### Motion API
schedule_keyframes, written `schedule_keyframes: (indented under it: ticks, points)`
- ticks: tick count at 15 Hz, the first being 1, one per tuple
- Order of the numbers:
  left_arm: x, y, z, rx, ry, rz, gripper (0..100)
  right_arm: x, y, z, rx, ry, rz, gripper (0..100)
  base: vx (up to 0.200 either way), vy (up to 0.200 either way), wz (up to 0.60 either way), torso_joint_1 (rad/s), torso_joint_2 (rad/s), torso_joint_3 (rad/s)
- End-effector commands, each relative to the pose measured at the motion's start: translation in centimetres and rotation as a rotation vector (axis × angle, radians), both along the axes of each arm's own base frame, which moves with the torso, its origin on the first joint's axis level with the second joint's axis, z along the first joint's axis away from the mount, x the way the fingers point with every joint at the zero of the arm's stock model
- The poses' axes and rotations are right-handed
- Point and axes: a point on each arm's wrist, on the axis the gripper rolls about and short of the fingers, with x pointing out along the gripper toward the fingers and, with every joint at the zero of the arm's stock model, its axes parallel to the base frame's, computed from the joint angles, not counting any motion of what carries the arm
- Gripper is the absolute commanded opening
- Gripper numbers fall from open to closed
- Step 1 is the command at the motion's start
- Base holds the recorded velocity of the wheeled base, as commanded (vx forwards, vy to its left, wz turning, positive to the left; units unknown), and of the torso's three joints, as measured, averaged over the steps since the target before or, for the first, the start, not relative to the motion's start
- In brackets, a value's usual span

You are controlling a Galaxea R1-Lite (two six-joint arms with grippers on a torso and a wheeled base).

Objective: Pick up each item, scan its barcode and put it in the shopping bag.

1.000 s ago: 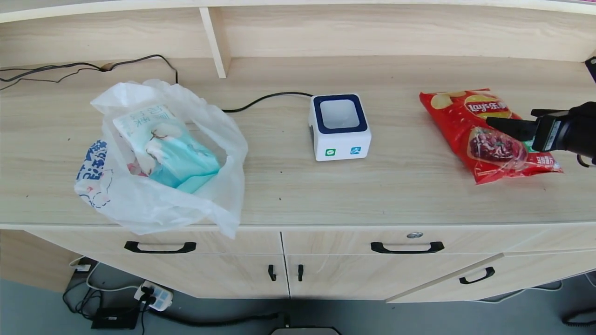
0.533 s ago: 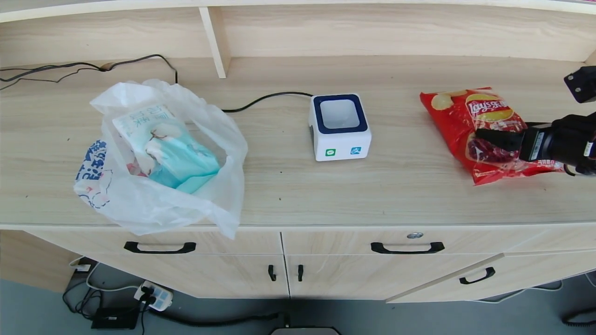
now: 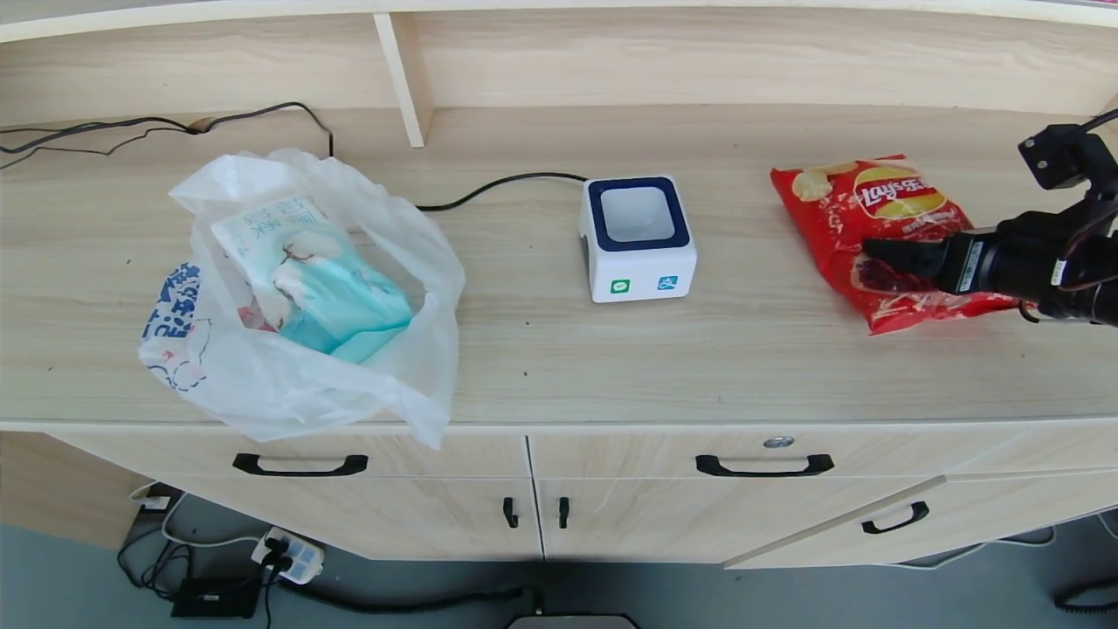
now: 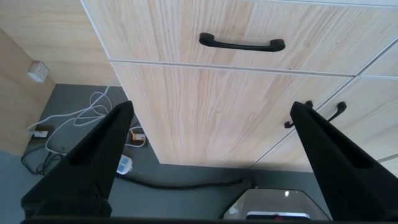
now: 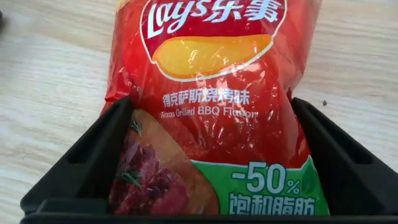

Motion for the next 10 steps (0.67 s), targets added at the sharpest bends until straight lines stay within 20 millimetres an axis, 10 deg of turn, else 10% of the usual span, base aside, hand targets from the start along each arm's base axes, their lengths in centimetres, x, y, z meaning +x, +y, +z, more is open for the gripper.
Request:
schedule_keyframes:
  ticks: [1, 3, 4, 10]
  points:
    - [0.0, 0.0, 0.0, 0.0, 0.001, 0.0, 100, 0.6, 0.1, -0.2, -0.002, 0.006, -0.007, 100, 0.0, 0.0, 0.0, 0.0, 0.0, 0.0]
    - [0.0, 0.0, 0.0, 0.0, 0.001, 0.0, 100, 0.9, 0.1, -0.8, -0.009, 0.023, -0.018, 100, 0.0, 0.0, 0.0, 0.0, 0.0, 0.0]
    - [0.0, 0.0, 0.0, 0.0, 0.001, 0.0, 100, 0.9, 0.2, -0.9, -0.009, 0.024, -0.015, 0, 0.0, 0.0, 0.0, 0.0, 0.0, 0.0]
    - [0.0, 0.0, 0.0, 0.0, 0.001, 0.0, 100, 0.3, 1.1, 0.8, -0.009, -0.077, 0.011, 0, 0.0, 0.0, 0.0, 0.0, 0.0, 0.0]
